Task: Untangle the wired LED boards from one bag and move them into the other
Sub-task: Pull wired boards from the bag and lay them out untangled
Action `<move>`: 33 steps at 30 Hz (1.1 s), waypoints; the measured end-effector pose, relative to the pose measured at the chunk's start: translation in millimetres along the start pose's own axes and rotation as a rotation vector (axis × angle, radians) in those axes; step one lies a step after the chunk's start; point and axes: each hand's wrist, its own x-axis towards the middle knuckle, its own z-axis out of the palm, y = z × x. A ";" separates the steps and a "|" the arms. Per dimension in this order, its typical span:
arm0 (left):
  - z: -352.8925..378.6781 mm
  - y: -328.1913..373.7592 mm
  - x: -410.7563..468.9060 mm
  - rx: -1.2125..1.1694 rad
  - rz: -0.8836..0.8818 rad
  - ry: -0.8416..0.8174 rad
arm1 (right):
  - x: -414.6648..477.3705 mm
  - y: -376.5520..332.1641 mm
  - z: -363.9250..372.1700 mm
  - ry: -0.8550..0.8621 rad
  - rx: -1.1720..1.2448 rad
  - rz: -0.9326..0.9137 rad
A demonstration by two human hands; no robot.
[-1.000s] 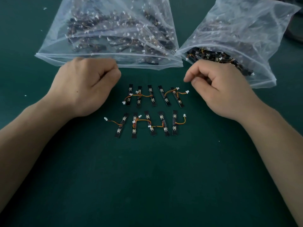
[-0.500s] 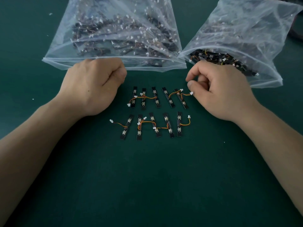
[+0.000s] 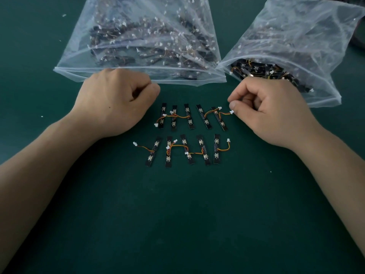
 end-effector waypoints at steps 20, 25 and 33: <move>-6.8 -3.9 -1.4 -0.094 -0.009 -0.086 | -1.5 1.9 -6.7 -0.110 0.019 -0.053; -17.0 -9.5 -4.3 -0.207 0.024 -0.230 | -5.2 0.8 -16.9 -0.212 0.008 -0.089; -32.2 -21.4 -12.0 -0.311 0.182 -0.399 | -9.2 -7.7 -28.0 -0.348 -0.148 -0.143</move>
